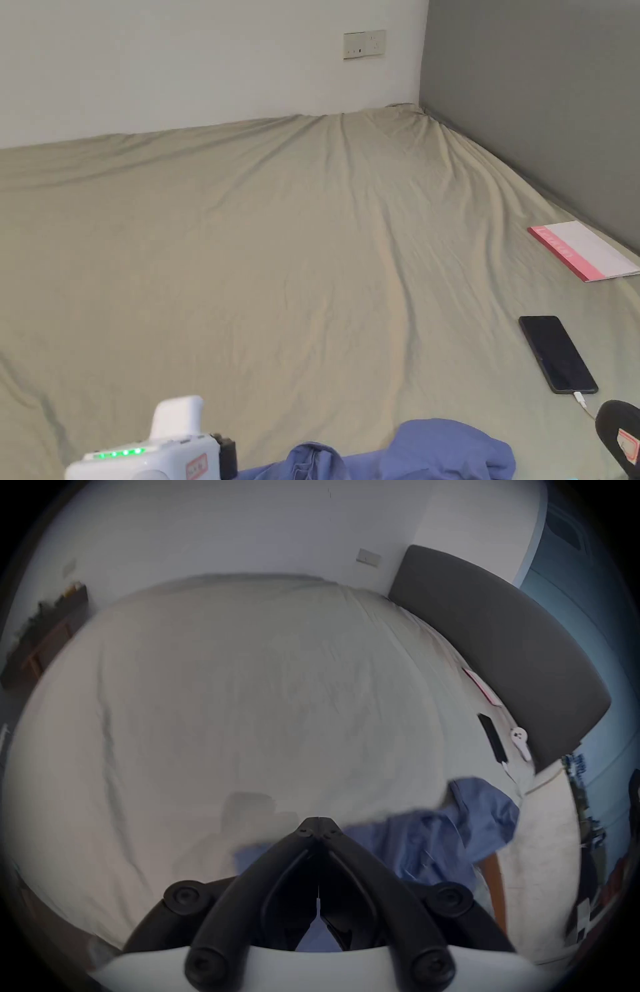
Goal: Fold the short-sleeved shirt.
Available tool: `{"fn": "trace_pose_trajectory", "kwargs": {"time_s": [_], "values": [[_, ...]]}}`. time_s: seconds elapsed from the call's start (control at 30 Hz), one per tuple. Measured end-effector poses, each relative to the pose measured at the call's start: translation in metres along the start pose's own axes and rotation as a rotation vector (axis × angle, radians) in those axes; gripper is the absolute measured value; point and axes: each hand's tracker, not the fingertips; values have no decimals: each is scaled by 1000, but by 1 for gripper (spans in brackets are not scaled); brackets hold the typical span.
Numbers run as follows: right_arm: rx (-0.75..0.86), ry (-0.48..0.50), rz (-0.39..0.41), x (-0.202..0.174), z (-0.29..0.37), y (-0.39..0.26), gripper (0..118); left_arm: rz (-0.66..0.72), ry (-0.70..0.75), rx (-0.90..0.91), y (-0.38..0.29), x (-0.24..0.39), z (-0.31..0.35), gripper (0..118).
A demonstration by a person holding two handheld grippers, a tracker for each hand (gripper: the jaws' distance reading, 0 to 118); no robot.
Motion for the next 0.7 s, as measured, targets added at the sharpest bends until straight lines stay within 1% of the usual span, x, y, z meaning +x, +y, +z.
{"fn": "trace_pose_trajectory", "kwargs": {"time_s": [0.07, 0.17, 0.33, 0.4, 0.47, 0.53, 0.6, 0.63, 0.67, 0.7], "values": [[-7, -3, 1, -3, 0, -3, 0, 25, -56, -43, -14, 15, -15, 0], [-12, -10, 2, -5, 3, -5, 0, -10, -107, -79, -34, 46, -43, 0], [-22, -29, -2, -2, 14, -8, 0, -171, -137, -58, -56, 109, -58, 0], [-30, -38, -11, 0, 15, -8, 0, -173, -151, -62, -61, 115, -71, 0], [-35, -46, -15, 0, 17, -8, 0, -189, -110, -76, -62, 120, -74, 0], [-27, -51, -14, 0, 22, -7, 0, -178, -128, -55, -63, 110, -67, 0], [-23, -52, -15, 0, 22, -5, 0, -158, -175, -47, -57, 96, -56, 0], [-21, -52, -14, 0, 22, -4, 0, -124, -202, -36, -52, 83, -48, 9], [-18, -52, -11, 0, 22, -2, 0, -82, -220, -9, -46, 67, -36, 31], [-13, -50, -8, -2, 21, 1, 0, -33, -231, 15, -38, 49, -22, 76]]}}
